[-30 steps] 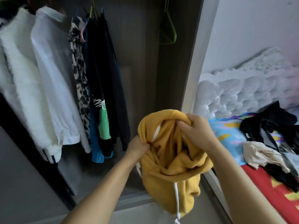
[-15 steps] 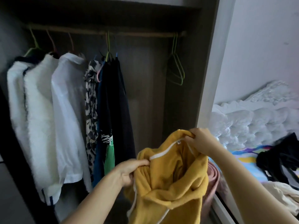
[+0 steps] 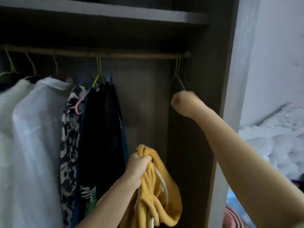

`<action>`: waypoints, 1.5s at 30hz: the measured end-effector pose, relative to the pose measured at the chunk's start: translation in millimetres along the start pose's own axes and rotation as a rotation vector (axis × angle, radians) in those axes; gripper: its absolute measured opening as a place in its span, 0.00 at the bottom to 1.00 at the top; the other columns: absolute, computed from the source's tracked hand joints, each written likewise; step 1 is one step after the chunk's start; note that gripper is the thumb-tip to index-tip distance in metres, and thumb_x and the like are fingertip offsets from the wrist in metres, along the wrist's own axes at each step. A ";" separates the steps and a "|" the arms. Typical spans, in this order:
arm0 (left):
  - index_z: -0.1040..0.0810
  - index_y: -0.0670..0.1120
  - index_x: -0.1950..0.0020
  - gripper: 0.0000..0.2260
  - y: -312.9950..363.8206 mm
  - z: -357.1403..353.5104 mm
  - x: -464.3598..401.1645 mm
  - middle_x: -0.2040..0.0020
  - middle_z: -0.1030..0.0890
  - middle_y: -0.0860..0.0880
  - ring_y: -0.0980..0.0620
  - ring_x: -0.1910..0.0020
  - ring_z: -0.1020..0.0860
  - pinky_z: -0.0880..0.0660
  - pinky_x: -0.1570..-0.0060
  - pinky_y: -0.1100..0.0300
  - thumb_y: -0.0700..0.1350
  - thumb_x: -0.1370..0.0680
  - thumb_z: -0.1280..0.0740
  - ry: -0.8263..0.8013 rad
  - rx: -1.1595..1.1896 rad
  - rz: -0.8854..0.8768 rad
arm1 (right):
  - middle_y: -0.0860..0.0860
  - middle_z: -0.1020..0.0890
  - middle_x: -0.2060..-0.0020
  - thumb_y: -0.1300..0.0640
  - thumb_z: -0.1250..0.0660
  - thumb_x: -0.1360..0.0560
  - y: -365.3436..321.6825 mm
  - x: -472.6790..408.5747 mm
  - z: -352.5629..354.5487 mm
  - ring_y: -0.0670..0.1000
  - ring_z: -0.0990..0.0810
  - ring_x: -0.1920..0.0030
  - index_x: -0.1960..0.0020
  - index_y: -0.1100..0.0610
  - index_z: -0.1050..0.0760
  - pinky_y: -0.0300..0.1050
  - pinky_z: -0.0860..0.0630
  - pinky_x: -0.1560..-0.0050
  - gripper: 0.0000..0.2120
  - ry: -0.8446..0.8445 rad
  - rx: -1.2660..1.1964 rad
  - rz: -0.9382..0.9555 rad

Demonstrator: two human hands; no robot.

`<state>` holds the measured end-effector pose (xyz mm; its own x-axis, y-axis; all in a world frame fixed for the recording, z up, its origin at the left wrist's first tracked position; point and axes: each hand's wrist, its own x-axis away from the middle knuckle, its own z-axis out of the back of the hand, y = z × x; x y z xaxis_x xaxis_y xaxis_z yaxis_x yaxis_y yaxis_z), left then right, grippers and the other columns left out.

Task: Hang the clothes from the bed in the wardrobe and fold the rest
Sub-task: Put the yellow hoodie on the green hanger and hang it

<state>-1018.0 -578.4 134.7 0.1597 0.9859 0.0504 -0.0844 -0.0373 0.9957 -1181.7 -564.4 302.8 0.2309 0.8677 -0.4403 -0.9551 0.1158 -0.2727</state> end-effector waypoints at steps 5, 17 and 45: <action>0.21 0.39 0.58 0.07 11.6 4.3 -29.6 0.65 0.22 0.42 0.45 0.64 0.21 0.22 0.61 0.54 0.40 0.23 0.36 0.014 0.082 -0.025 | 0.61 0.35 0.32 0.64 0.34 0.26 -9.6 -88.6 5.8 0.62 0.36 0.32 0.29 0.58 0.37 0.58 0.32 0.39 0.27 0.214 0.458 0.050; 0.23 0.40 0.59 0.06 28.2 16.2 -72.2 0.68 0.24 0.43 0.45 0.66 0.22 0.23 0.61 0.55 0.40 0.23 0.35 -0.065 0.176 -0.026 | 0.63 0.33 0.34 0.68 0.44 0.22 19.4 -133.2 -10.7 0.63 0.30 0.37 0.31 0.66 0.34 0.53 0.29 0.48 0.19 0.231 0.500 -0.130; 0.27 0.45 0.53 0.05 -66.7 39.8 17.5 0.60 0.22 0.46 0.49 0.61 0.22 0.23 0.56 0.53 0.46 0.21 0.36 -0.278 -0.254 0.129 | 0.45 0.42 0.81 0.50 0.42 0.19 -27.5 230.0 -93.8 0.43 0.44 0.81 0.64 0.58 0.27 0.33 0.48 0.78 0.18 0.728 -1.589 -0.410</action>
<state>-970.4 -565.2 72.2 0.3891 0.8927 0.2275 -0.3559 -0.0821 0.9309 -1084.9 -413.4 128.8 0.8288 0.4900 -0.2700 0.1522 -0.6619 -0.7340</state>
